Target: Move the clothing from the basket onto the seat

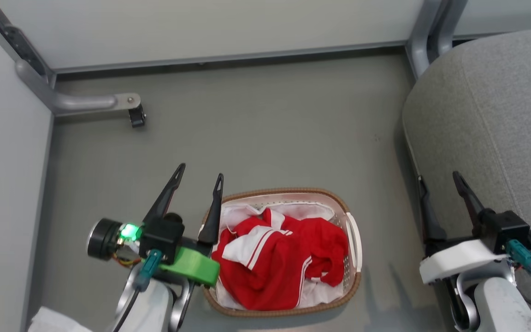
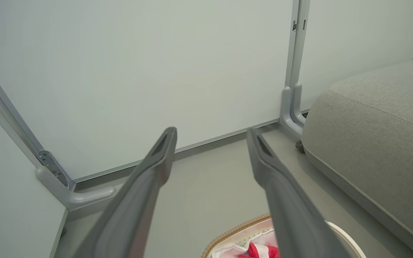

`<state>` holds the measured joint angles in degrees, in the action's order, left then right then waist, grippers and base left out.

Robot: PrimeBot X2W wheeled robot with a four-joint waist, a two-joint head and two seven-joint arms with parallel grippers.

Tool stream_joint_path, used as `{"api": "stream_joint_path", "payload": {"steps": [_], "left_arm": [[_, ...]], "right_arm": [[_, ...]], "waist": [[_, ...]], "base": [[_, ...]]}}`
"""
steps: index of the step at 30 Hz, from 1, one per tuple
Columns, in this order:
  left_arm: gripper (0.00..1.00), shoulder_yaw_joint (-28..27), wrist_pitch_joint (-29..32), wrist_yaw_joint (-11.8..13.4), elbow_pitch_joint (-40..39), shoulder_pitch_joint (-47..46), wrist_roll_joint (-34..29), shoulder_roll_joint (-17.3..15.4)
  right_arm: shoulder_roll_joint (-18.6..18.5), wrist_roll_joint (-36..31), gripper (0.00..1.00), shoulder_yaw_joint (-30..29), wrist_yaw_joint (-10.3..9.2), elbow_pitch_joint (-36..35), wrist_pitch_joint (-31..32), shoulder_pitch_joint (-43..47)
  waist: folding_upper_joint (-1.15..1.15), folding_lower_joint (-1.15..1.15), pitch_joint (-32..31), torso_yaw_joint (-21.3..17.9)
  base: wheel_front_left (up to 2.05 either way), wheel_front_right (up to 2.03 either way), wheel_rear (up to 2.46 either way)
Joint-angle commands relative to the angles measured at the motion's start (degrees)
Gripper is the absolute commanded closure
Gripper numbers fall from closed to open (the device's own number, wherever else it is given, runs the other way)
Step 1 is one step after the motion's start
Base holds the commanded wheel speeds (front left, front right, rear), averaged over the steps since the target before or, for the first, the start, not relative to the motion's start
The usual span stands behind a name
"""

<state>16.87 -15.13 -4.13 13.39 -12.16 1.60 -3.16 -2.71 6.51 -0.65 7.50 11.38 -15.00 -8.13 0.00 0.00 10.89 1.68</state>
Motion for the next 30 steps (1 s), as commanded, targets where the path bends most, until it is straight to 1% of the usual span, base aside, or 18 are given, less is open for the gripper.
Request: {"api": "stream_joint_path", "payload": {"steps": [1, 7, 11, 14, 19, 23, 27, 30], "left_arm": [[0.00, 0.8, 0.0, -0.7, 1.0, -2.8, -1.1, -0.6], [0.00, 6.9, 0.0, -2.8, 9.7, -12.5, -2.9, -1.0], [0.00, 11.0, 0.0, -3.2, 16.6, -16.9, -2.6, -1.0], [0.00, 14.8, 0.0, -3.3, 23.4, -20.6, -2.2, -0.8], [0.00, 21.7, 0.2, -3.3, 32.9, -24.6, 1.0, -0.5], [0.00, 25.8, 0.7, -3.3, 37.9, -26.9, 3.7, -0.2], [0.00, 27.8, 1.1, -3.3, 41.9, -29.2, 5.3, -0.1], [0.00, 28.0, 1.1, -3.2, 44.7, -31.2, 5.8, -0.2]], "right_arm": [[-0.3, -0.5, 0.00, -0.1, -0.02, -0.5, -0.3, -1.6], [-0.3, 0.0, 0.00, -0.6, -0.02, -1.4, -0.3, -5.4], [-0.3, 0.7, 0.00, -0.5, -0.03, -1.8, -0.3, -7.1], [-0.3, 1.2, 0.00, -0.2, -0.03, -2.3, -0.3, -8.3], [-0.3, 2.3, 0.00, 0.1, -0.03, -2.9, -0.3, -9.9], [-0.3, 3.1, 0.00, 0.6, -0.03, -3.3, -0.3, -10.9], [-0.3, 3.9, 0.00, 1.3, -0.03, -3.6, -0.3, -11.9], [-0.3, 4.4, 0.00, 1.6, -0.03, -3.7, -0.3, -12.6]], "waist": [[0.00, 0.00, 6.0, -1.2], [0.00, 0.00, 13.6, -3.3], [0.00, 0.00, 17.7, -5.1], [0.00, 0.00, 20.6, -6.7], [0.00, 0.00, 24.6, -9.0], [0.00, 0.00, 27.1, -10.2], [0.00, 0.00, 29.1, -11.5], [0.00, 0.00, 30.3, -12.2]], "base": [[0.00, 0.00, 0.00], [0.00, 0.00, 0.00], [0.00, 0.00, 0.00], [0.00, 0.00, 0.00], [0.00, 0.00, 0.00], [0.00, 0.00, 0.00], [0.00, 0.00, 0.00], [0.00, 0.00, 0.00]]}}
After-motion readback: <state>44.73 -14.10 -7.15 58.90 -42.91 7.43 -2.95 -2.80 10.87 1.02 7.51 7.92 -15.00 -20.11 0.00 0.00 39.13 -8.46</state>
